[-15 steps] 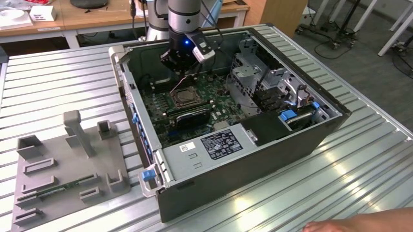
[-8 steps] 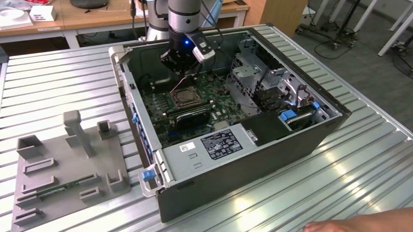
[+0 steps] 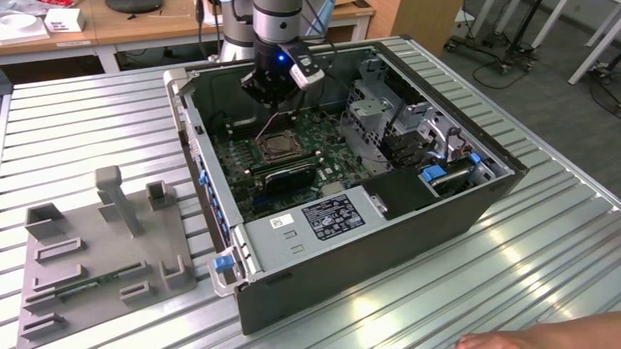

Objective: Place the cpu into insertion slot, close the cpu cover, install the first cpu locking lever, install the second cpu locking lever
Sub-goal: 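Install the first cpu locking lever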

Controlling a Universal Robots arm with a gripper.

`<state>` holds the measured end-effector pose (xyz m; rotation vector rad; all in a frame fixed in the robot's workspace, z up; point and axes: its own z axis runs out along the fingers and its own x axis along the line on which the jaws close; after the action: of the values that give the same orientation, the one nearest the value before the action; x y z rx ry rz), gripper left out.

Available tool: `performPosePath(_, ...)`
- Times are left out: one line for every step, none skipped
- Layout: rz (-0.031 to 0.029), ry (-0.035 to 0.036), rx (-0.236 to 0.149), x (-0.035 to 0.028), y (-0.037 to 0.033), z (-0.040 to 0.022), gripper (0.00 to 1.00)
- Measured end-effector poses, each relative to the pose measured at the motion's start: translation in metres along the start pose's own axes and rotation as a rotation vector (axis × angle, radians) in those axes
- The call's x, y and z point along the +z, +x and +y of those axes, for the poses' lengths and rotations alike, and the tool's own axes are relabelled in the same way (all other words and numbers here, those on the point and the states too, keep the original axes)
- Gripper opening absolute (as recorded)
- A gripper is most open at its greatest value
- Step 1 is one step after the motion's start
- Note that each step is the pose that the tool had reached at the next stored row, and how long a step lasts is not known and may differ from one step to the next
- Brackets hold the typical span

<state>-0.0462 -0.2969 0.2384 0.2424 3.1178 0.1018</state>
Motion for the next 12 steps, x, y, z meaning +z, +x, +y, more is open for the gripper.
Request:
performPosePath(0.0000,0.0000,0.000,-0.0024,0.0000,0.0002,0.11)
performPosePath(0.0001,0.0002,0.000,-0.0049,0.0000,0.0003,0.11)
performPosePath(0.0000,0.0000,0.000,-0.0076,-0.0001,0.0005,0.11)
performPosePath(0.0000,-0.0001,0.000,-0.0100,-0.0001,0.0007,0.11)
performPosePath(0.0001,0.0000,0.000,-0.0125,-0.0001,0.0008,0.11)
performPosePath(0.0000,0.0000,0.000,-0.0148,-0.0001,0.0010,0.11)
performPosePath(0.0000,0.0001,0.000,-0.0171,-0.0001,0.0011,0.11)
performPosePath(0.0001,0.0001,0.000,-0.0195,-0.0002,0.0013,0.11)
performPosePath(0.0001,0.0001,0.000,-0.0218,-0.0002,0.0014,0.11)
performPosePath(0.0000,-0.0001,0.000,-0.0241,-0.0002,0.0016,0.11)
performPosePath(0.0000,0.0000,0.000,-0.0265,-0.0002,0.0017,0.11)
performPosePath(0.0000,0.0000,0.000,-0.0287,-0.0002,0.0019,0.11)
